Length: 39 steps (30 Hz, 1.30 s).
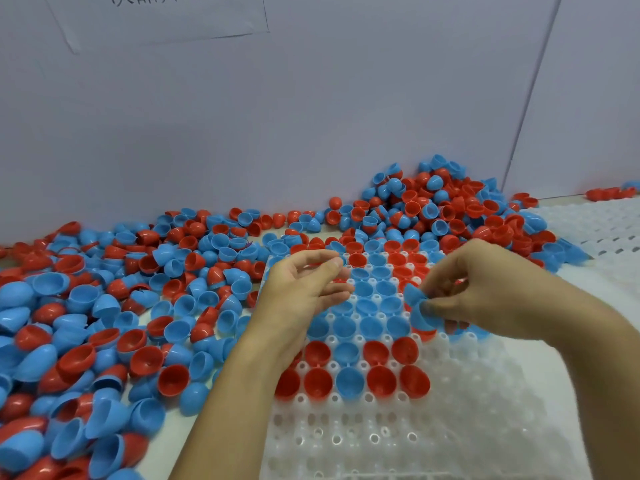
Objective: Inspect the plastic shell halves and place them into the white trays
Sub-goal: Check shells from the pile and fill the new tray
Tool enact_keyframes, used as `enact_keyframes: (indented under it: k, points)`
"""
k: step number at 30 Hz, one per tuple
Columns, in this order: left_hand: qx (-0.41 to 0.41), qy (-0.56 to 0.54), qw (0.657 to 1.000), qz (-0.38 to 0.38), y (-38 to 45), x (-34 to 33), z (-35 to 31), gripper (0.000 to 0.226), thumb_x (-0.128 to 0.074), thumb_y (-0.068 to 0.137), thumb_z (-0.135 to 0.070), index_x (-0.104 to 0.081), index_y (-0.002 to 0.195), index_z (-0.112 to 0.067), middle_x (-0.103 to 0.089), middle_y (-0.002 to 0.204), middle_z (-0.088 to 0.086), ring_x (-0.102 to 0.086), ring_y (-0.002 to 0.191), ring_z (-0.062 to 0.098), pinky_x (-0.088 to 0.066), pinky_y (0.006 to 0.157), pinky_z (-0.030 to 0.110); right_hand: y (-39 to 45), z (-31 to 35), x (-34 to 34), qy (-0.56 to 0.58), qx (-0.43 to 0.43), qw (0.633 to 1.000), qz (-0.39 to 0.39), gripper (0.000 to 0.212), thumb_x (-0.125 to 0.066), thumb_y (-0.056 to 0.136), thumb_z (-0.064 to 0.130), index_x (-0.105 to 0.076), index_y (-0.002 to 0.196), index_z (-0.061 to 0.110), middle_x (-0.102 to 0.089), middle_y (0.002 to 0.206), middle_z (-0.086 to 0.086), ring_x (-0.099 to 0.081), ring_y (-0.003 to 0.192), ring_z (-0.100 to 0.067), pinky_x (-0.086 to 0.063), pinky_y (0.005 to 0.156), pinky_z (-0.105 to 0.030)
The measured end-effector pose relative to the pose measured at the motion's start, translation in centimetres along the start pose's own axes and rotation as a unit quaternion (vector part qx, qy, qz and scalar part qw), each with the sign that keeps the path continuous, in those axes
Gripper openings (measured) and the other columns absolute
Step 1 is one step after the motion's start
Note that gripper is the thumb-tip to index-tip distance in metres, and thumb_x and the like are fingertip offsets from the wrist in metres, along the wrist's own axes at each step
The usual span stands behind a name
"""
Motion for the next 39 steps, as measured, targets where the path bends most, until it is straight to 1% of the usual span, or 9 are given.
enact_keyframes:
  k: [4,7,16,22,28,31,33,37,39]
  points:
    - [-0.003,-0.001,1.000,-0.015,0.2,0.8,-0.4,0.011,-0.067,0.094,-0.013,-0.069,0.103,-0.008,-0.077,0.081,0.006,-0.073,0.071,0.020,-0.058,0.063,0.023,-1.1,-1.5,-0.9,-0.069,-0.090,0.988,0.109,0.007,-0.080,0.081,0.035,-0.075,0.077,0.032,-0.074,0.068,0.013,-0.070,0.065,0.000,-0.052,0.057,-0.015]
    - [-0.003,0.009,1.000,-0.025,0.2,1.1,-0.5,0.010,-0.067,0.095,-0.014,-0.070,0.104,-0.009,-0.077,0.083,0.005,-0.073,0.071,0.020,-0.059,0.062,0.024,-0.9,-1.5,-2.4,-0.130,-0.126,0.972,0.151,0.007,-0.082,0.079,0.035,-0.077,0.082,0.034,-0.075,0.073,0.013,-0.071,0.068,-0.002,-0.058,0.071,-0.021]
    - [0.001,0.042,0.998,-0.035,0.2,1.5,-0.4,0.011,-0.068,0.095,-0.018,-0.072,0.103,-0.012,-0.078,0.092,0.008,-0.073,0.077,0.021,-0.059,0.063,0.025,-0.2,-0.7,-3.3,-0.175,-0.174,0.959,0.143,0.025,-0.086,0.075,0.025,-0.078,0.099,0.020,-0.074,0.096,0.004,-0.066,0.089,-0.014,-0.058,0.084,-0.029]
    - [0.002,0.050,0.997,-0.056,0.1,1.9,-0.5,0.009,-0.067,0.095,-0.018,-0.072,0.102,-0.015,-0.078,0.092,0.006,-0.073,0.077,0.020,-0.058,0.065,0.027,-0.4,-1.6,-3.2,-0.137,-0.157,0.963,0.172,0.014,-0.078,0.084,0.023,-0.080,0.098,0.025,-0.077,0.082,0.010,-0.072,0.072,-0.005,-0.059,0.082,-0.025]
    - [-0.006,0.061,0.995,-0.079,-0.1,2.1,-0.7,0.012,-0.062,0.098,-0.014,-0.073,0.101,-0.010,-0.077,0.088,0.007,-0.072,0.073,0.019,-0.058,0.063,0.024,0.6,-2.1,-2.0,-0.081,-0.070,0.991,0.084,0.022,-0.070,0.091,0.025,-0.073,0.070,0.032,-0.070,0.062,0.019,-0.067,0.060,0.003,-0.052,0.054,-0.015]
    - [-0.045,0.132,0.984,-0.114,-0.4,2.2,-1.4,0.014,-0.059,0.099,-0.010,-0.073,0.097,-0.012,-0.076,0.087,0.006,-0.072,0.072,0.018,-0.058,0.063,0.023,1.5,-1.5,-1.7,-0.035,0.002,0.999,-0.025,0.019,-0.067,0.094,0.030,-0.076,0.077,0.030,-0.072,0.068,0.012,-0.069,0.067,-0.009,-0.058,0.057,-0.026]
    - [-0.078,0.186,0.971,-0.128,-0.6,2.3,-2.3,0.016,-0.058,0.099,-0.009,-0.073,0.095,-0.016,-0.075,0.088,0.004,-0.073,0.071,0.014,-0.057,0.062,0.020,1.9,-0.8,-1.7,0.004,0.037,0.995,-0.091,0.016,-0.065,0.095,0.031,-0.077,0.084,0.028,-0.072,0.070,0.009,-0.067,0.068,-0.009,-0.057,0.056,-0.022]
    - [-0.095,0.286,0.939,-0.165,0.1,4.4,-4.9,0.017,-0.060,0.096,-0.012,-0.070,0.092,-0.025,-0.071,0.098,-0.002,-0.070,0.080,0.011,-0.057,0.065,0.024,2.6,0.1,-2.4,0.043,0.072,0.988,-0.129,0.015,-0.063,0.096,0.025,-0.077,0.091,0.024,-0.070,0.066,0.008,-0.067,0.067,-0.014,-0.056,0.057,-0.024]
    - [-0.083,0.381,0.902,-0.182,1.0,6.6,-6.0,0.012,-0.064,0.094,-0.017,-0.069,0.094,-0.028,-0.068,0.103,-0.005,-0.065,0.083,0.011,-0.052,0.065,0.025,2.7,0.3,-2.5,0.060,0.080,0.986,-0.131,0.016,-0.061,0.097,0.024,-0.077,0.092,0.024,-0.069,0.066,0.006,-0.066,0.068,-0.011,-0.055,0.058,-0.021]
Point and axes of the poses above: each hand's wrist, its own y-axis towards the middle knuckle, its own x-axis out of the back of the hand, z = x × y, the point moved 5 cm from there along y, towards the middle knuckle
